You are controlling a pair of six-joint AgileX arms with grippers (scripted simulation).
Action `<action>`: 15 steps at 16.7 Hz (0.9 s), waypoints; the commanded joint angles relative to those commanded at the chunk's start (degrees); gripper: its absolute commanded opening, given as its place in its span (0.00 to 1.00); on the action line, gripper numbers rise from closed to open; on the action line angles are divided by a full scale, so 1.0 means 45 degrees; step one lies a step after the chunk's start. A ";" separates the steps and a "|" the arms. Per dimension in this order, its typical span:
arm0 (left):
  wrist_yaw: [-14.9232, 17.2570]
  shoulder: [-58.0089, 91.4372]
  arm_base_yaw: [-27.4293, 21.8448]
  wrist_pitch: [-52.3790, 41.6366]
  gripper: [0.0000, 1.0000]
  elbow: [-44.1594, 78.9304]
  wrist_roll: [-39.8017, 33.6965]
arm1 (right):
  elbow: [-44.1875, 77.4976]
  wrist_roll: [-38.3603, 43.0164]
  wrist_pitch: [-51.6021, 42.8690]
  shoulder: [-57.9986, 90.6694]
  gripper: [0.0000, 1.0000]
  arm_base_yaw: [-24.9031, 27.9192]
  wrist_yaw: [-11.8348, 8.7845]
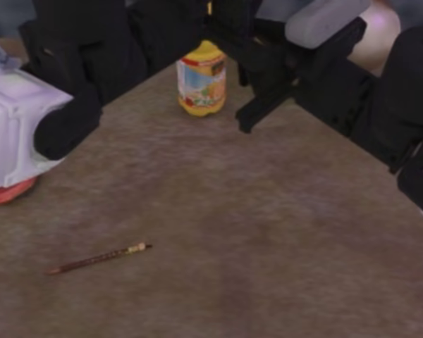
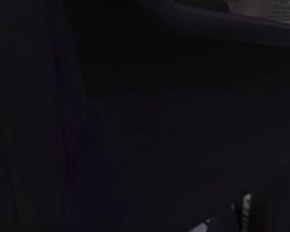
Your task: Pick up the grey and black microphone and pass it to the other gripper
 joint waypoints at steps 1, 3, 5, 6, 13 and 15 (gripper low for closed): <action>0.0000 0.0000 0.0000 0.0000 0.00 0.0000 0.0000 | 0.0000 0.0000 0.0000 0.0000 0.00 0.0000 0.0000; 0.0000 0.0000 0.0000 0.0000 0.00 0.0000 0.0000 | 0.0000 0.0000 0.0000 0.0000 0.00 0.0000 0.0000; 0.0000 0.0000 0.0000 0.0000 0.00 0.0000 0.0000 | 0.0000 0.0000 0.0000 0.0000 0.00 0.0000 0.0000; 0.0000 0.0000 0.0000 0.0000 0.00 0.0000 0.0000 | 0.0000 0.0000 0.0000 0.0000 0.00 0.0000 0.0000; 0.0000 0.0000 0.0000 0.0000 0.00 0.0000 0.0000 | 0.0000 0.0000 0.0000 0.0000 0.38 0.0000 0.0000; 0.0000 0.0000 0.0000 0.0000 0.00 0.0000 0.0000 | 0.0000 0.0000 0.0000 0.0000 0.53 0.0000 0.0000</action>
